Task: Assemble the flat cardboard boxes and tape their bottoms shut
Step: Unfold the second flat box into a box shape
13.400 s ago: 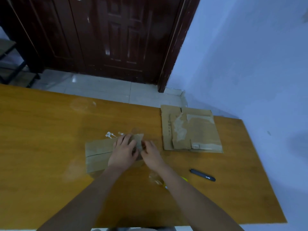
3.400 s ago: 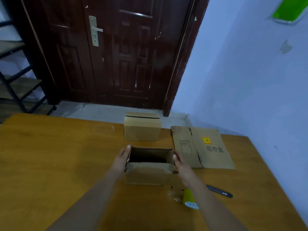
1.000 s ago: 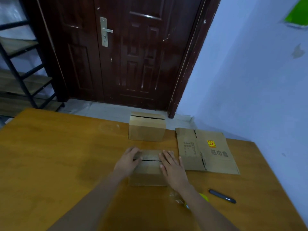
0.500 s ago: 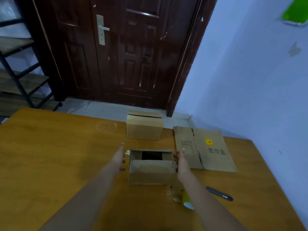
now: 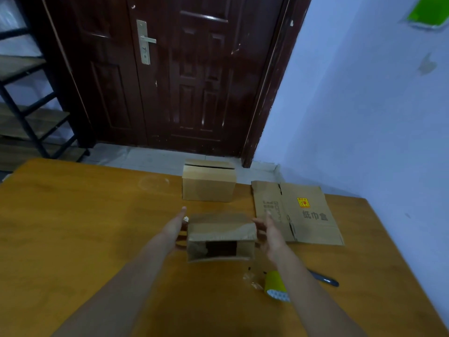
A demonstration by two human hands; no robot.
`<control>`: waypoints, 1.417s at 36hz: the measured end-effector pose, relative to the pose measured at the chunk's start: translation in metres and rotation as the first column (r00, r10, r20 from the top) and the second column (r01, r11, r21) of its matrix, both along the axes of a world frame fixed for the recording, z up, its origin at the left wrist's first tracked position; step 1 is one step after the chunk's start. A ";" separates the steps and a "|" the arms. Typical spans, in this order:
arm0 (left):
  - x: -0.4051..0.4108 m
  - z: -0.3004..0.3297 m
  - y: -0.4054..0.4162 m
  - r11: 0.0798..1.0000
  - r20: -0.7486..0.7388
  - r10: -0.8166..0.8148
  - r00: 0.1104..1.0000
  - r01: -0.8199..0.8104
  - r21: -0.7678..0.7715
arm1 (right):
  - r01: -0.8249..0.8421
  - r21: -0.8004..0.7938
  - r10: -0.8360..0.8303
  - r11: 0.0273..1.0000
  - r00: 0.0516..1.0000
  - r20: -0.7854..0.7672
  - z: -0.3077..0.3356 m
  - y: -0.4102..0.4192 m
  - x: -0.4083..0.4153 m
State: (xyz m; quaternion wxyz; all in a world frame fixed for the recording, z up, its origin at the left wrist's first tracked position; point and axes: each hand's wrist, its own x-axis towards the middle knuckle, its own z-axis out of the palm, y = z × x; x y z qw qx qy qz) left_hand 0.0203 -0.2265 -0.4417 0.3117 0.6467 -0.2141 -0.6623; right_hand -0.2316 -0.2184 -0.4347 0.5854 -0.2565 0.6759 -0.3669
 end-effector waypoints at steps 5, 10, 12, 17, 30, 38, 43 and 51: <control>-0.011 0.002 0.003 0.995 0.028 0.006 1.000 -0.003 -0.099 | 0.001 -0.051 0.000 0.999 1.000 0.030 0.000 0.007 -0.009; -0.017 -0.004 0.006 0.979 0.018 -0.009 1.000 0.013 -0.206 | 0.015 -0.086 -0.012 0.996 0.999 0.029 -0.004 0.015 -0.013; -0.016 -0.007 0.006 0.970 -0.001 0.004 1.000 -0.004 -0.243 | 0.018 -0.099 -0.017 0.995 1.000 0.014 -0.009 0.017 -0.013; -0.016 -0.011 0.009 0.951 -0.026 0.113 0.993 -0.116 -0.287 | 0.036 -0.133 -0.034 0.991 0.999 0.018 -0.018 0.020 -0.013; -0.012 -0.036 0.029 0.983 0.203 0.041 0.978 -0.003 -0.184 | 0.011 -0.002 -0.011 1.000 1.000 -0.020 -0.044 0.042 0.011; -0.002 -0.034 0.025 0.986 0.176 -0.066 0.982 0.091 -0.139 | -0.063 0.072 0.062 0.995 0.998 0.012 -0.042 0.031 0.001; 0.003 -0.035 0.020 0.943 0.318 -0.257 0.913 0.309 -0.126 | -0.209 0.092 0.212 0.974 0.977 -0.022 -0.035 0.029 -0.006; 0.001 -0.047 0.025 0.902 0.496 -0.343 0.797 0.428 -0.063 | -0.332 0.188 0.367 0.924 0.909 -0.198 -0.037 0.022 0.003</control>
